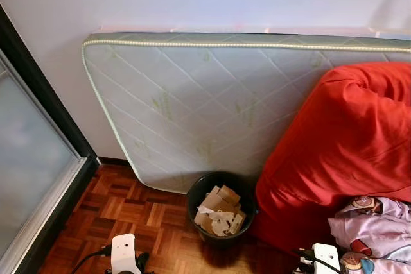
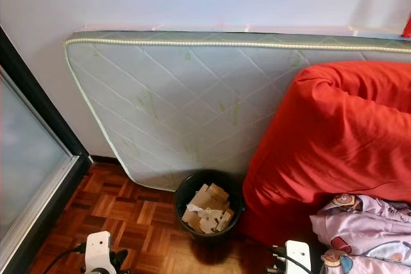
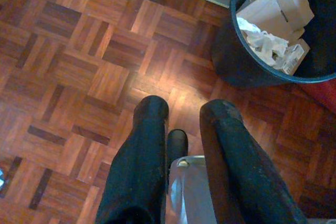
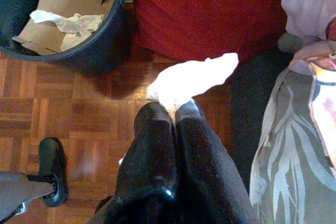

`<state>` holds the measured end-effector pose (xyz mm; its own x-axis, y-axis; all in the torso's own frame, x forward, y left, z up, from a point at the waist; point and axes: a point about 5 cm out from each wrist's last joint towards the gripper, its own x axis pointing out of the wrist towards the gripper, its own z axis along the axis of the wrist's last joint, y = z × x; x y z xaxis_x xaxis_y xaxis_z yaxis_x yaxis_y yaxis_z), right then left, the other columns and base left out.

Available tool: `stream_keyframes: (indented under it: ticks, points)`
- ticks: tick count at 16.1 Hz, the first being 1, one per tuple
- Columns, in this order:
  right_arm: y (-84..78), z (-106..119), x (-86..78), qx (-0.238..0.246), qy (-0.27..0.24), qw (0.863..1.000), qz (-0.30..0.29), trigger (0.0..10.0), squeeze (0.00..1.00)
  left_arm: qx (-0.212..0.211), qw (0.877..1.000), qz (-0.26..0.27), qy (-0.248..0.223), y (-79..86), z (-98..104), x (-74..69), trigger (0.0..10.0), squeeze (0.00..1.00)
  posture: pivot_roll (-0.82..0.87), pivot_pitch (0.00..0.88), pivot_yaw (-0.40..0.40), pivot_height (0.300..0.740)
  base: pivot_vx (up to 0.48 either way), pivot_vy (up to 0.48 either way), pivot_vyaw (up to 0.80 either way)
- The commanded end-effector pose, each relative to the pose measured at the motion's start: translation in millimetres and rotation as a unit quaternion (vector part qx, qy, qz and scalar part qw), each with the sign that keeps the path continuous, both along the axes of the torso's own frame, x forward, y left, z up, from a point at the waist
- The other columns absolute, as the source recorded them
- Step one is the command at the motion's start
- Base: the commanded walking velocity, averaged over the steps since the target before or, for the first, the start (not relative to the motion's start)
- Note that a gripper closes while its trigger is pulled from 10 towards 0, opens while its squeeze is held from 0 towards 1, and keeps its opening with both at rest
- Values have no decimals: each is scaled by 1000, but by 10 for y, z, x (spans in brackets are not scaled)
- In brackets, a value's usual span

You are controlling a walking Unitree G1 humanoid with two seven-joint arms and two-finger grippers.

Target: Clean up the room

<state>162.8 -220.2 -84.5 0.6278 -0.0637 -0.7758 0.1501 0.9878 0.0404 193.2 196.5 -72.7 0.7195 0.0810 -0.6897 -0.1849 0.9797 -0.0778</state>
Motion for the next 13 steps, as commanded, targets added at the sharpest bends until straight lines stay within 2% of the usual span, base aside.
stream_keyframes:
  ticks: [1, 5, 13]
  points:
    - [-10, -13, -33, 5, 4, 1000, -7, 10000, 0, 3, 1000, 3, 6, 28, -12, -26, 10000, 0, -22, 0, 46, 740, 0, 0, 0]
    - [16, -25, -47, 7, 8, 1000, -7, 10000, 0, -2, 1000, 9, 10, 33, -22, -43, 10000, 0, -23, 0, 47, 740, 0, 0, 0]
    - [58, -44, -68, 8, 14, 1000, -6, 10000, 0, -1, 1000, 10, 13, 41, -24, -46, 10000, 0, -24, 0, 47, 740, 0, 447, 0]
